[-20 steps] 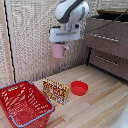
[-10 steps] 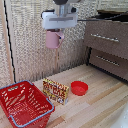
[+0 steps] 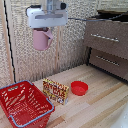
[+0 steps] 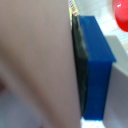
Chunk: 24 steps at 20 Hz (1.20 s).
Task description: Move your gripper towards the pink mug and hold it gently. Lift the pink mug from the surface. Position it above the basket, lowering it gently until it is placed inside. Release the grip on the pink mug, completing the task.
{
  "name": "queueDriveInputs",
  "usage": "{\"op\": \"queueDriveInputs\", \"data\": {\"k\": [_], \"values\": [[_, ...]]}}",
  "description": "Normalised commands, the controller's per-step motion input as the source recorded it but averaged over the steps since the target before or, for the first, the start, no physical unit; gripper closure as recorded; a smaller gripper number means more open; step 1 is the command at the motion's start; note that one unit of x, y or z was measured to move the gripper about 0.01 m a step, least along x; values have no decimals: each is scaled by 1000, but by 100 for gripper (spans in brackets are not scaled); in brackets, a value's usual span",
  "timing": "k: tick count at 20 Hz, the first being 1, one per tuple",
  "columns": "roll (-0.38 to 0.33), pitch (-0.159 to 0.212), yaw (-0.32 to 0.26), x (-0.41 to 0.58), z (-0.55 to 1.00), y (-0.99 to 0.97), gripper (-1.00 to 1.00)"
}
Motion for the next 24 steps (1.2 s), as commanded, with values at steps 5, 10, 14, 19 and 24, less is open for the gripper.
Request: {"op": "queueDriveInputs", "data": {"k": [5, 10, 14, 19, 24], "values": [[-26, 0, 0, -323, -108, 947, 100], [-120, 0, 2, -385, -633, 768, 100], [-133, 0, 19, -354, -659, 559, 100], [-106, 0, 22, -254, -610, 396, 100], [-89, 0, 48, -62, -616, 157, 100]]}}
